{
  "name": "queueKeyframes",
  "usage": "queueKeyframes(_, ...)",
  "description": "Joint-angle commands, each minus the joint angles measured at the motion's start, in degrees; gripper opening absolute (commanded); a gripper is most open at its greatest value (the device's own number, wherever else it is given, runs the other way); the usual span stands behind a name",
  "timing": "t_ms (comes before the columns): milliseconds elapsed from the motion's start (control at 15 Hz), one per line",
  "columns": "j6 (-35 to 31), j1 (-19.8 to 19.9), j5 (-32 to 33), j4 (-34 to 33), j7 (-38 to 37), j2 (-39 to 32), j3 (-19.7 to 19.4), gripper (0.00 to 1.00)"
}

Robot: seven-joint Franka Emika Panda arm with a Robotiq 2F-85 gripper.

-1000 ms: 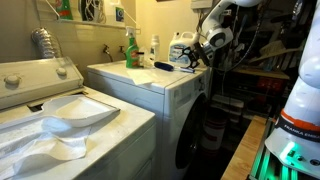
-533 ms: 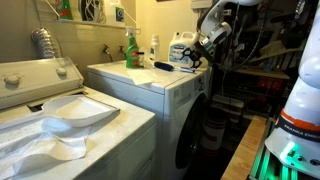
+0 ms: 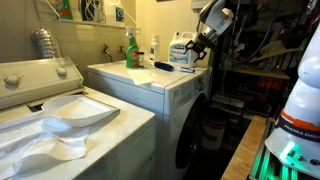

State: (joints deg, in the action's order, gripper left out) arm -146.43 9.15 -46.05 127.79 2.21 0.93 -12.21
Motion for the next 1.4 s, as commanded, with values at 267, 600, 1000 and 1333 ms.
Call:
queueKeyframes(267, 15.30, 1.84, 20.03, -2.10, -1.05, 10.58, -0.22, 1.00)
queueKeyframes(600, 25.88, 1.30, 32.79, -7.77, -0.65, 13.35, 1.04, 1.00)
queueKeyframes(1000, 35.02, -0.86, 42.62, -11.53, 3.75, 12.95, 4.07, 1.00)
queueKeyframes(1333, 34.50, -1.98, 40.74, -11.43, 5.11, 12.31, 4.34, 1.00)
